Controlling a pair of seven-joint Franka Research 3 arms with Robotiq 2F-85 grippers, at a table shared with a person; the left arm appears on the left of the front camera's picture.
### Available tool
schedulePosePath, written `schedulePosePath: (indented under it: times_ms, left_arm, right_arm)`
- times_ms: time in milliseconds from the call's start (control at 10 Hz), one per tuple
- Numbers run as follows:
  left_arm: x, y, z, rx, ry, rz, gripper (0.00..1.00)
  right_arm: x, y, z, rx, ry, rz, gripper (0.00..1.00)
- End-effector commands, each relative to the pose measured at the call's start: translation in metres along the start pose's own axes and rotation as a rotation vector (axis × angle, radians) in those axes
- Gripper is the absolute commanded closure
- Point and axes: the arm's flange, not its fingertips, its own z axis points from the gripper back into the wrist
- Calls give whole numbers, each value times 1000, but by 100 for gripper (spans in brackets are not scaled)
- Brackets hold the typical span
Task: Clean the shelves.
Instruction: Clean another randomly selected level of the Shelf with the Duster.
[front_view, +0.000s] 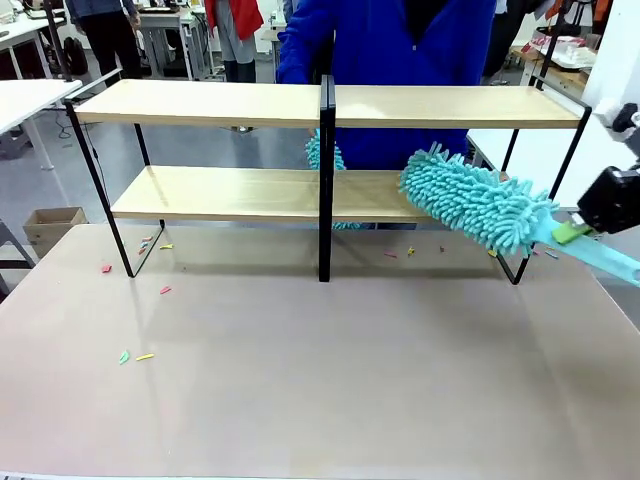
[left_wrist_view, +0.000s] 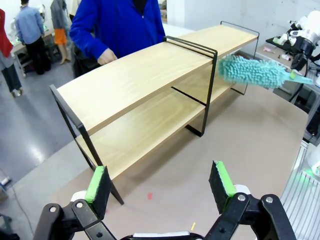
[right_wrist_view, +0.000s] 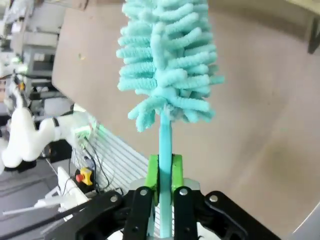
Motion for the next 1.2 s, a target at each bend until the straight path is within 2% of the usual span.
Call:
schedulePosePath:
  times_ms: [0,400,700,900,1100]
  left_arm:
    - [0,0,0,-6,-7,-4,0]
    - [0,0,0,-6,-7,-4,0]
    - [0,0,0,-6,-7,-4,0]
    - [0,0,0,-6,-7,-4,0]
    - [0,0,0,-6,-7,-4,0]
  right_arm:
    - [34,-7,-1,-33,-84,-84,88]
    - [45,-21,-2,-201,-119,-285,88]
    - [38,-14,3,-345,-109,-415,88]
    - [28,10,1,-527,-163,-421,88]
    - [19,33,-6,-639,-241,-370,88]
